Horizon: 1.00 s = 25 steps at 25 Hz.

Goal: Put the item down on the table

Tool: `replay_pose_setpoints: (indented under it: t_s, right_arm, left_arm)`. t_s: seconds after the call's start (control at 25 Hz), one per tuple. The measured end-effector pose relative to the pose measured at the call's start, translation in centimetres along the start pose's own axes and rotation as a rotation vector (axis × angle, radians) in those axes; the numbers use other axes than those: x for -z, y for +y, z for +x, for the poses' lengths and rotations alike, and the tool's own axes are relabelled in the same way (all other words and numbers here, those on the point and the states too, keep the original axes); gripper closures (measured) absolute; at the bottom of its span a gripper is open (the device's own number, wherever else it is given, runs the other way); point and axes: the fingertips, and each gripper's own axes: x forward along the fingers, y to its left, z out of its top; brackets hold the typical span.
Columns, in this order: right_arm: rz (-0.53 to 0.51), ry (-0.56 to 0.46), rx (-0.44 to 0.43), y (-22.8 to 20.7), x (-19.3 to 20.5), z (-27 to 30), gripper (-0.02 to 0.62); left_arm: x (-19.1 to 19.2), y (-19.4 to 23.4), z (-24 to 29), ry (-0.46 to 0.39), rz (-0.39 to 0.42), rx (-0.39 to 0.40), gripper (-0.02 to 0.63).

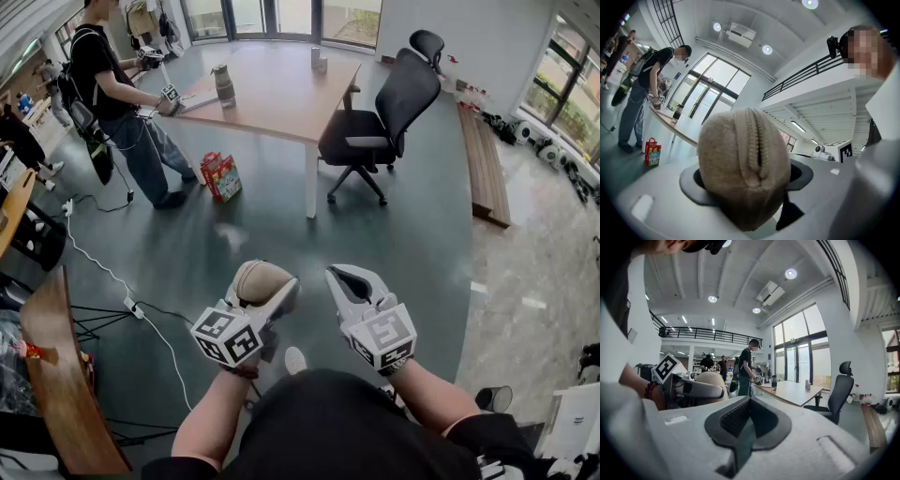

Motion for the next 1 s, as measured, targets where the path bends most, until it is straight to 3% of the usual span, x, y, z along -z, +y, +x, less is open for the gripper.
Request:
replay_pose_setpoints:
  t_s: [0.44, 1.0]
  right_arm:
    - [-0.018, 0.007, 0.018, 1.2, -1.5, 6.5, 0.603]
    - [0.006, 0.013, 0.006, -1.4, -1.2, 10.4, 0.603]
  left_arm:
    - [-2.8, 6.7, -0.8, -0.001, -0.025, 0.002, 0.238]
    - [-3.3, 10.5, 2.0, 0.005, -0.089, -0.018, 0.238]
